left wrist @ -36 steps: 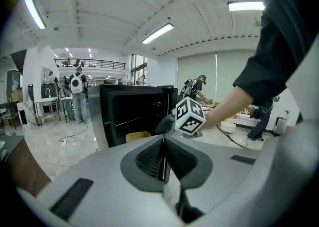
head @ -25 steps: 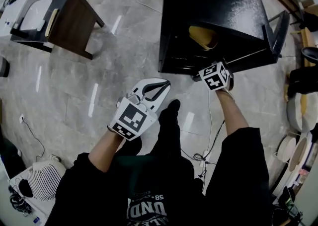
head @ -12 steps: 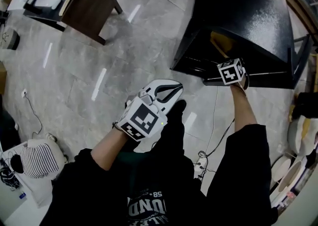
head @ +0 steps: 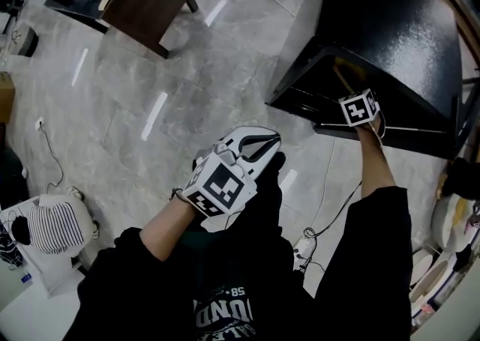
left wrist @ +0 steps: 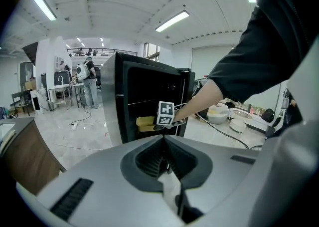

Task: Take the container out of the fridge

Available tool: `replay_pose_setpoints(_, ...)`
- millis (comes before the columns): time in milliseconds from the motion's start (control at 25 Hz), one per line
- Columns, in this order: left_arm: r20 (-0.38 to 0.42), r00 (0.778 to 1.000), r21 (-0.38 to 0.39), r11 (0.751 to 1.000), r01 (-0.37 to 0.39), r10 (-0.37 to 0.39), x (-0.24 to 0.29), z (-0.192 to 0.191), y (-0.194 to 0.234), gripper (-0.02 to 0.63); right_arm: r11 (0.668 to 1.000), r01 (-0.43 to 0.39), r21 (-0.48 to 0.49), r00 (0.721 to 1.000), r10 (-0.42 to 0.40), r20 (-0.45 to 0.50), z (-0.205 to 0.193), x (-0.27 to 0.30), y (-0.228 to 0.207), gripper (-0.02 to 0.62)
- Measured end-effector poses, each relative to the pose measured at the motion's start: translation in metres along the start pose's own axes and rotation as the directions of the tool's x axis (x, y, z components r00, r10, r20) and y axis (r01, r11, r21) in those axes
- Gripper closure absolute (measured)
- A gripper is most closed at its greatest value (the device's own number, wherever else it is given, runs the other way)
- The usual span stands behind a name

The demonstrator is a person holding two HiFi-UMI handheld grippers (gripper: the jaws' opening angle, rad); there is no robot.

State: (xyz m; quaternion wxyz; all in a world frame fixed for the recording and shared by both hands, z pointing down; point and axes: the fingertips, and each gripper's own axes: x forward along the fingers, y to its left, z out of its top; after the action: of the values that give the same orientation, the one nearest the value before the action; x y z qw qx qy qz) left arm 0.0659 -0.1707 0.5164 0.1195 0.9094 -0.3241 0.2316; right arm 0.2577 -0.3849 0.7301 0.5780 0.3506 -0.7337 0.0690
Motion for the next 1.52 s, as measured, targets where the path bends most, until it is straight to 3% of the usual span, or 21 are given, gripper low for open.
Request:
replay_pose_setpoints(240, -0.004, 1.0, -0.017, 1.0, -0.017, 0.017, -0.004, -0.004, 0.007, 0.591, 0.998, -0.015, -0.054, 0.998, 0.012, -0.064, -0.003, 0.011, 0.007, 0.472)
replay_pose_setpoints(320, -0.005, 1.0, -0.022, 1.0, -0.021, 0.021, -0.006, -0.006, 0.008, 0.591, 0.998, -0.01, -0.063, 0.997, 0.005, -0.075, -0.004, 0.011, 0.008, 0.501)
replay_pose_setpoints(400, -0.012, 1.0, -0.023, 1.0, -0.019, 0.019, -0.006, -0.01, 0.007, 0.591, 0.998, -0.007, -0.059, 0.997, 0.003, -0.072, -0.004, 0.011, 0.01, 0.537)
replay_pose_setpoints(640, -0.003, 1.0, -0.019, 1.0, -0.009, 0.009, -0.011, -0.01, 0.005, 0.591, 0.998, -0.001, -0.066, 0.999, -0.002, -0.041, 0.0, 0.002, 0.018, 0.549)
replay_pose_setpoints(1320, 0.024, 0.999, 0.021, 0.999, 0.025, -0.025, -0.035, 0.002, 0.007, 0.591, 1.0, 0.007, 0.005, 1.0, -0.007, 0.016, 0.006, -0.053, 0.061, 0.551)
replay_pose_setpoints(1520, 0.031, 0.999, 0.028, 0.999, 0.04, -0.041, -0.044, 0.003, 0.005, 0.591, 0.998, 0.021, 0.064, 0.998, -0.024, 0.052, 0.007, -0.077, 0.075, 0.552)
